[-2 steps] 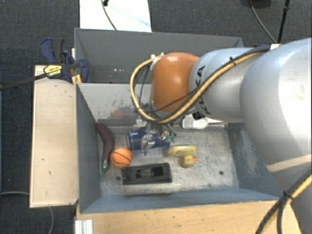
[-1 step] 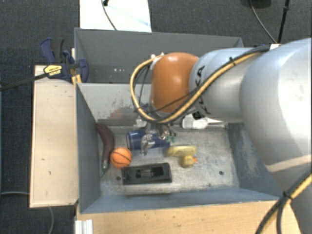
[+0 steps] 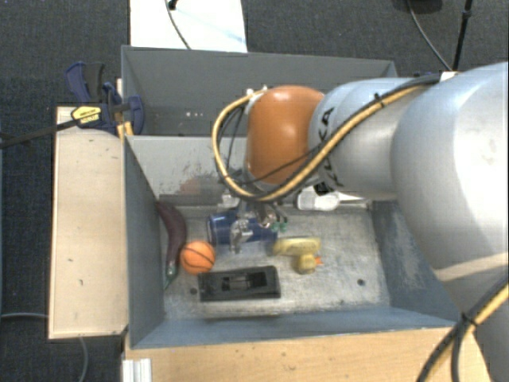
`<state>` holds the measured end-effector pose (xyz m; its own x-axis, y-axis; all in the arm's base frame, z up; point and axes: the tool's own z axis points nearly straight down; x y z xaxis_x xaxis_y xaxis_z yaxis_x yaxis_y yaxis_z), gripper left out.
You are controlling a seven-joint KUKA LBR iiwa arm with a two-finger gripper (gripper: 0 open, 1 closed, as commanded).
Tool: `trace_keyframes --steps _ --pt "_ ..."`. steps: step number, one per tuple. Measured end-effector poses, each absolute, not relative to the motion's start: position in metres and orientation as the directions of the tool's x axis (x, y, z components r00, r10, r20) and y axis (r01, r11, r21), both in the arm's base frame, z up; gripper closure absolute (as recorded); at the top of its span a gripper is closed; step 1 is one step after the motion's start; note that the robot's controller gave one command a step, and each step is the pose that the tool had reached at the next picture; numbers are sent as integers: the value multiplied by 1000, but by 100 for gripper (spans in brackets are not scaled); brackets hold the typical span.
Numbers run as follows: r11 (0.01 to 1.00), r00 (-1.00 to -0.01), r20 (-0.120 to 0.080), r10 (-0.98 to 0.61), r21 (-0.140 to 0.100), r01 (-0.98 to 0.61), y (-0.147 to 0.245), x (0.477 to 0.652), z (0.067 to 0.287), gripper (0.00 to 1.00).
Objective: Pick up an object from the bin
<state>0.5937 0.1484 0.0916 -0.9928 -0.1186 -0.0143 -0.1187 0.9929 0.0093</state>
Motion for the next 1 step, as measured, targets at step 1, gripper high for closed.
trace_keyframes --steps 1 --pt "968 -968 -32 -251 -7 -251 156 591 91 100"
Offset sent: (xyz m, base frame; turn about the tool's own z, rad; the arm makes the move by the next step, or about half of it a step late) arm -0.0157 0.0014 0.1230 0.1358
